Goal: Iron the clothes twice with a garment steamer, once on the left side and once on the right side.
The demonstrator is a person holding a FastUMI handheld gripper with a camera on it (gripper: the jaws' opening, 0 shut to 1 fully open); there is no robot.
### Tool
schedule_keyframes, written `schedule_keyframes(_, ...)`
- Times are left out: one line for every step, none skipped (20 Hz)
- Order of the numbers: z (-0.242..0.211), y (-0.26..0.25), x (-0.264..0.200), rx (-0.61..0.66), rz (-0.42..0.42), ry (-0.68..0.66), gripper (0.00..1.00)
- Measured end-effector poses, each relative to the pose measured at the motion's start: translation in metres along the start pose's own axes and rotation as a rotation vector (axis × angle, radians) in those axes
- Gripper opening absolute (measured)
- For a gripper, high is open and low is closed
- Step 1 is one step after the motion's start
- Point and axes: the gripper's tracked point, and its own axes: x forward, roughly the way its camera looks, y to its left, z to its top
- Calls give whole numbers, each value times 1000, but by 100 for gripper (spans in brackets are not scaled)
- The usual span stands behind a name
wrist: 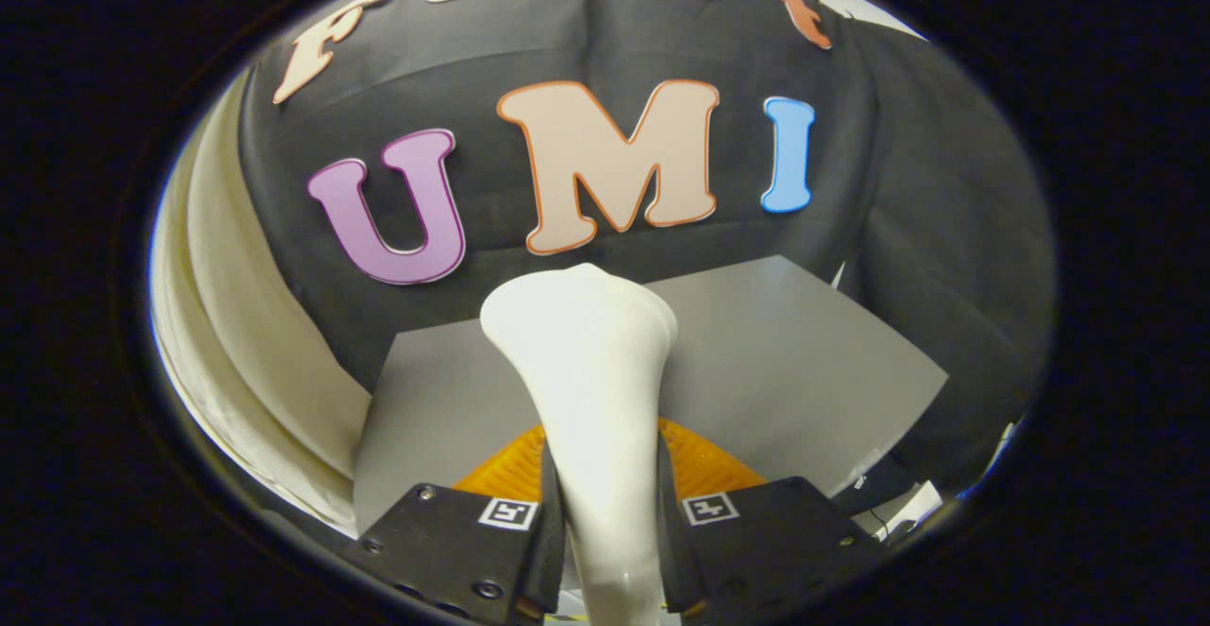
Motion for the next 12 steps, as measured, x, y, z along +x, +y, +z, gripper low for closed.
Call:
schedule_keyframes(-1,3,-15,2,-16,-24,42)
schedule_keyframes(-1,6,-31,2,-32,-47,42)
schedule_keyframes(-1,10,-49,10,-46,-80,42)
schedule_keyframes(2,15,-67,13,-58,-113,42)
schedule_keyframes(3,21,-85,9,-67,-146,42)
schedule_keyframes(2,29,-103,-1,-81,-168,41)
schedule_keyframes(1,36,-120,-10,-96,-194,41)
schedule_keyframes(0,47,-135,-10,-96,-213,41)
schedule_keyframes(-3,60,-151,-6,-92,-228,41)
schedule_keyframes(-7,74,-165,-7,-87,-242,41)
schedule_keyframes(-10,89,-178,-7,-80,-259,41)
schedule_keyframes(-14,104,-192,-9,-67,-276,41)
